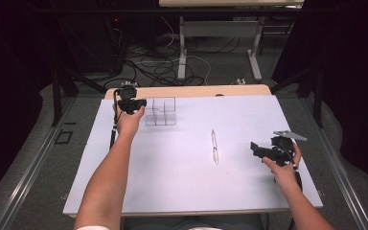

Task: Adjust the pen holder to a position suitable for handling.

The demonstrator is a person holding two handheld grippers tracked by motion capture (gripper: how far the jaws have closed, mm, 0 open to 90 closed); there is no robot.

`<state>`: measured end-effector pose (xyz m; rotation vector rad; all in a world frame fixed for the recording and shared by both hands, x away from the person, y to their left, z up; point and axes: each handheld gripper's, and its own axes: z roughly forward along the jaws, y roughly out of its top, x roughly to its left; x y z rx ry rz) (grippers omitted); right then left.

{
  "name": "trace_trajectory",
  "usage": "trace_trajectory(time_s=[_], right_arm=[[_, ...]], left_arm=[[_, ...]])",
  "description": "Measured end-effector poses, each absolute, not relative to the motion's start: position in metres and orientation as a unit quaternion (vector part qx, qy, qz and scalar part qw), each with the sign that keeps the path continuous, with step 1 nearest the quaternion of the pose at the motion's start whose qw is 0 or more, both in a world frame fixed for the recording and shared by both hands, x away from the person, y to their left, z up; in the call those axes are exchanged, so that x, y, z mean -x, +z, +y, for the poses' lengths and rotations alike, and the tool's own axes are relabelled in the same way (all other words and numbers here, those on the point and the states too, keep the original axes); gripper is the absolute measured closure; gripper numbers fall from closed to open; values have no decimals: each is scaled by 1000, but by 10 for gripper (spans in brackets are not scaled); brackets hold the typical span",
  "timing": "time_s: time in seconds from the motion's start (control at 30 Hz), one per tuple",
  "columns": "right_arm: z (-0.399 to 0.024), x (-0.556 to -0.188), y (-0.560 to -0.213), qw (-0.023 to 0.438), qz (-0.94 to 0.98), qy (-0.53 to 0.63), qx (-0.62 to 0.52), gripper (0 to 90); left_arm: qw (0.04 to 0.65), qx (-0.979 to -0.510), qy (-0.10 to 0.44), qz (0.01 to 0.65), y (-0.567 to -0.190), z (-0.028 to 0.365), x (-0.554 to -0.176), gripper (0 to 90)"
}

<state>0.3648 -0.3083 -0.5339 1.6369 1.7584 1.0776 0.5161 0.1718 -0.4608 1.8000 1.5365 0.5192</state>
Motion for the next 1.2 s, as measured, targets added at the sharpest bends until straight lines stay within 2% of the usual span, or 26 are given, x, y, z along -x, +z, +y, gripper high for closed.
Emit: trace_trajectory(time_s=[0.57,1.2], right_arm=[[-308,-365,-535,251,648,395,-601,0],[-308,-365,-535,250,649,393,-602,0]], left_arm=[[340,-682,218,610,-464,174,-516,808],[327,-685,210,616,-472,173,-518,870]])
